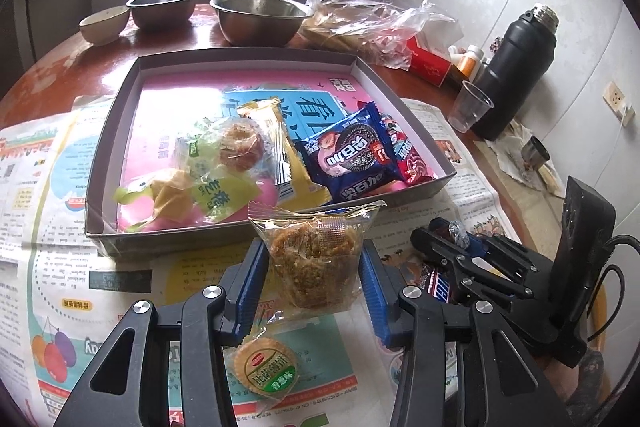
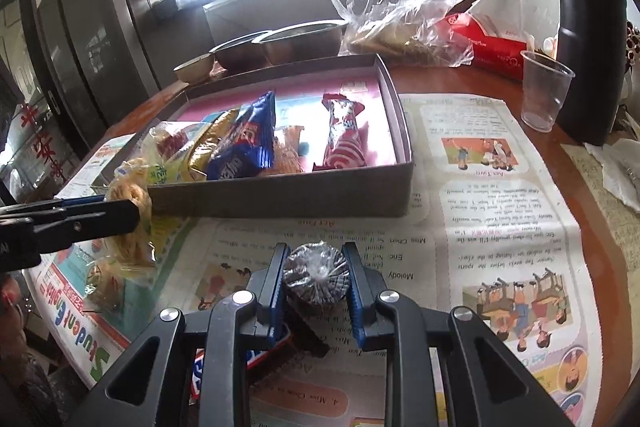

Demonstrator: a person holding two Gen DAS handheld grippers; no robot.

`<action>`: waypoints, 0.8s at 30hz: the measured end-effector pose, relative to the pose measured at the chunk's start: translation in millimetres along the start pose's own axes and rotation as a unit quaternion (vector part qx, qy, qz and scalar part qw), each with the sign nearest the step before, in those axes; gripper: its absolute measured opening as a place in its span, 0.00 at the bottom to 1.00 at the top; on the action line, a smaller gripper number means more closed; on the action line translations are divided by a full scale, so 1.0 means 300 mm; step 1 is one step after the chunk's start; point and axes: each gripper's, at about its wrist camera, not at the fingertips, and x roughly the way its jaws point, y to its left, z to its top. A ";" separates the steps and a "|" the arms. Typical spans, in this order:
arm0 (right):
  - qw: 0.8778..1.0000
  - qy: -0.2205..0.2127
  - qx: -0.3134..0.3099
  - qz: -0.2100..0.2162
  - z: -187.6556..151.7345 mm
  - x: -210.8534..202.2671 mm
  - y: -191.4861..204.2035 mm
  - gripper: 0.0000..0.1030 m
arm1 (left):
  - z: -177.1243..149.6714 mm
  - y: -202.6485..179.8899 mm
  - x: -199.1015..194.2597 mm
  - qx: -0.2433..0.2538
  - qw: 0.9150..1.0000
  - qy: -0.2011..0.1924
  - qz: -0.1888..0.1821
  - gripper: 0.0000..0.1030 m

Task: Organize snacks
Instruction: 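Grasp the clear-wrapped pastry with the left gripper while the right gripper grasps the round chocolate, then carry the pastry over the tray with the left gripper while the right gripper carries the chocolate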

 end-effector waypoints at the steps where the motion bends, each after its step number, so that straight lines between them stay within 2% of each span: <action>1: 1.000 -0.001 0.000 0.000 0.000 -0.001 0.000 0.26 | 0.001 0.002 -0.002 0.000 1.000 -0.001 0.000 0.46; 10: 0.999 -0.031 0.008 0.000 0.037 -0.057 -0.007 0.25 | 0.012 0.025 -0.035 -0.010 1.000 -0.016 0.000 0.46; 24: 0.998 -0.054 0.013 0.001 0.100 -0.088 -0.010 0.25 | 0.048 0.118 -0.084 -0.044 0.998 -0.045 0.015 0.46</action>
